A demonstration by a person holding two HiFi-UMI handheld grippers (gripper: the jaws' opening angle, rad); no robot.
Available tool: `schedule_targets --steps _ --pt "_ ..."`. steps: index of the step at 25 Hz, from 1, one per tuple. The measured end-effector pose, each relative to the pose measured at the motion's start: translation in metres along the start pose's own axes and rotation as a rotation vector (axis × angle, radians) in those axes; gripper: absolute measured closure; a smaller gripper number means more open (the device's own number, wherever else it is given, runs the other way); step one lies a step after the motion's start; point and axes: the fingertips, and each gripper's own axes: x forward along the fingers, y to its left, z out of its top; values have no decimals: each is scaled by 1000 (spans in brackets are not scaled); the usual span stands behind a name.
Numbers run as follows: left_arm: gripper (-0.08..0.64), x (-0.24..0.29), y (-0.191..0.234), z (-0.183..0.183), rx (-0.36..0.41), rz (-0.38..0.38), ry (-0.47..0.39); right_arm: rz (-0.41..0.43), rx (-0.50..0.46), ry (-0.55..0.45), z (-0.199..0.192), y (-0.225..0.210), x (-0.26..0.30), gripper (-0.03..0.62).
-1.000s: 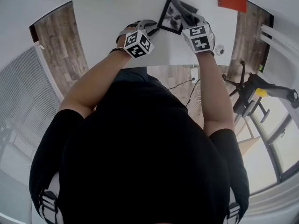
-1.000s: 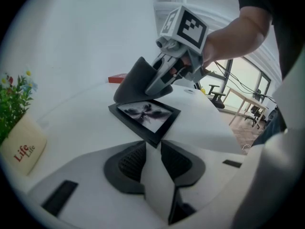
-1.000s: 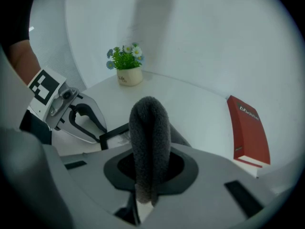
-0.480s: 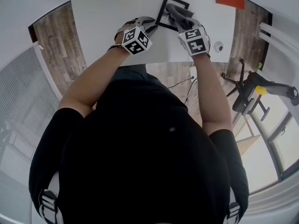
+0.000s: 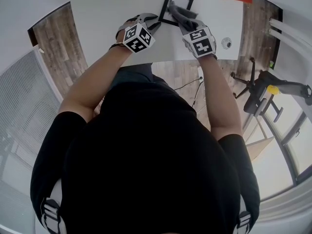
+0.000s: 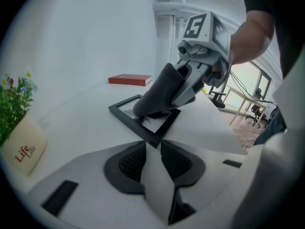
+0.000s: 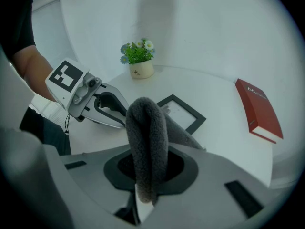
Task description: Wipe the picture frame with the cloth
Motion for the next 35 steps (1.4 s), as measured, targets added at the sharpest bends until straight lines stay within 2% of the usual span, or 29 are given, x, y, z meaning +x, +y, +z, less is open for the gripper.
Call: schedule_targets --steps 28,32,35 --pt "462 0 -2 2 60 38 -25 68 114 15 -33 58 -17 546" --pt "462 -2 -3 1 45 35 -19 71 127 3 -35 67 -30 546" --pt "462 -3 -1 -2 -3 17 1 72 131 -11 -36 73 -44 546"
